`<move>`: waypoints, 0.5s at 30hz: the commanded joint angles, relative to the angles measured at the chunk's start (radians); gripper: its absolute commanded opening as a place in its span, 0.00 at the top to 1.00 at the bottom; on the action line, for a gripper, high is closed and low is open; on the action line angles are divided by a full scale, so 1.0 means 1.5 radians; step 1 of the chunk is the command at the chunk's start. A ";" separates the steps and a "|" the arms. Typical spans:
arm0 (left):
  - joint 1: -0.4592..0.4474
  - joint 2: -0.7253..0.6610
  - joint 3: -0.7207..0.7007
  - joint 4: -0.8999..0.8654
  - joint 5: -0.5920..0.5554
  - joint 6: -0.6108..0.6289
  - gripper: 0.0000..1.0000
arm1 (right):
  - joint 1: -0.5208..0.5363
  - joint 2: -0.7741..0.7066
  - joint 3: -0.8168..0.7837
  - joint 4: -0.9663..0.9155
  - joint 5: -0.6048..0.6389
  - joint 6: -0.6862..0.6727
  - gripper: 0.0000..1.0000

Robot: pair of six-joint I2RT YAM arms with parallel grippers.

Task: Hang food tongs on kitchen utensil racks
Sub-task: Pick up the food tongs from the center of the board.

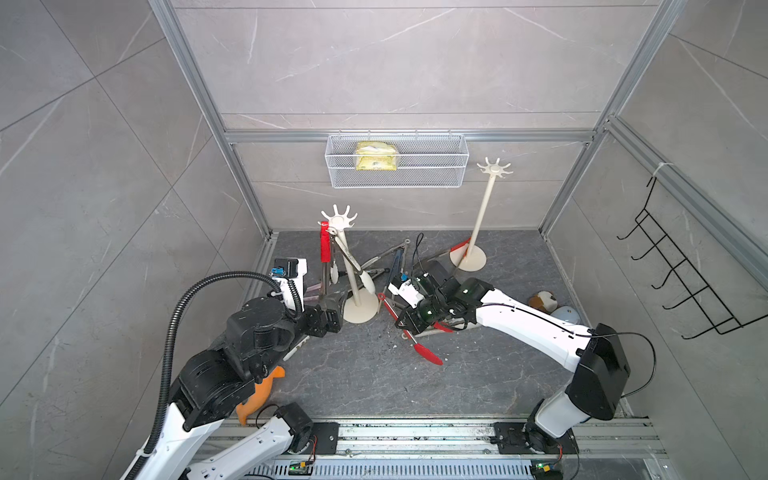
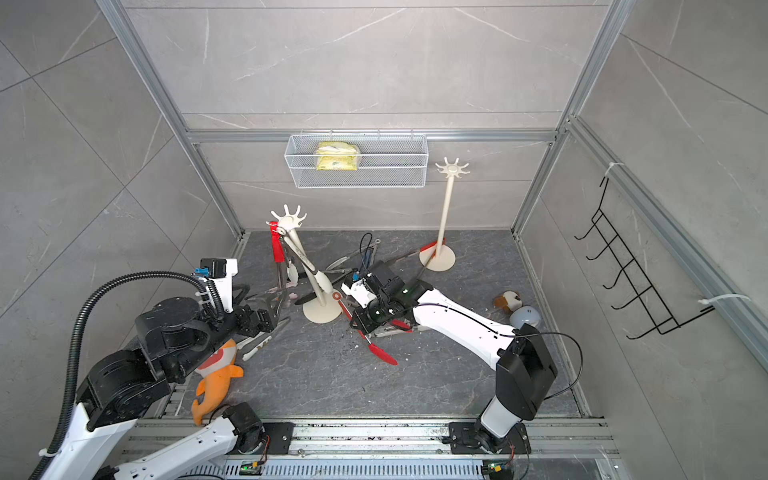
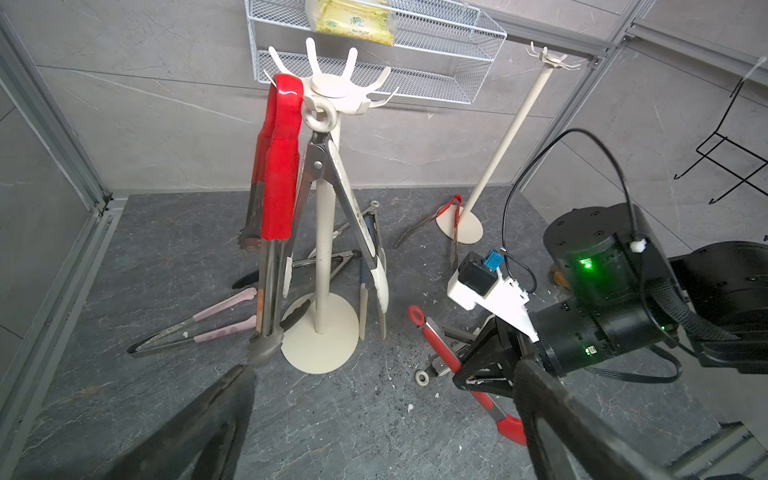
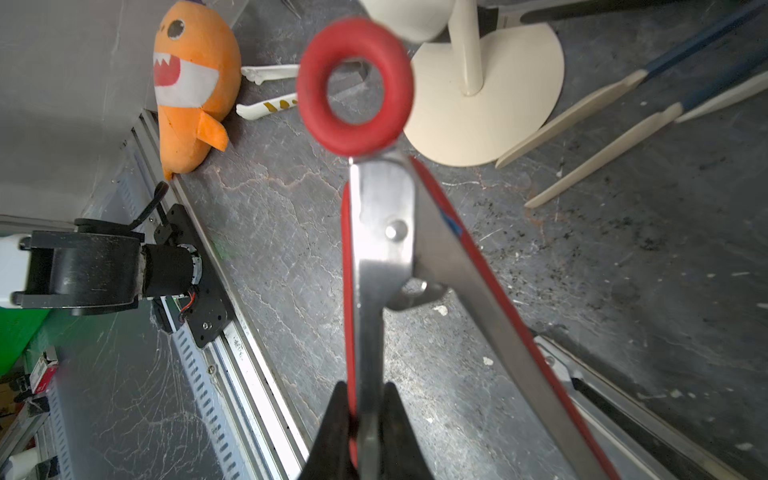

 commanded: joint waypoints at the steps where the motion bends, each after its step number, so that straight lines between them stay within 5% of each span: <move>1: -0.002 -0.005 -0.002 0.019 0.003 -0.004 0.00 | -0.004 -0.030 0.041 -0.013 0.030 -0.012 1.00; 15: -0.002 -0.021 -0.024 0.014 -0.007 -0.013 0.01 | -0.002 -0.062 0.111 0.012 0.101 0.005 1.00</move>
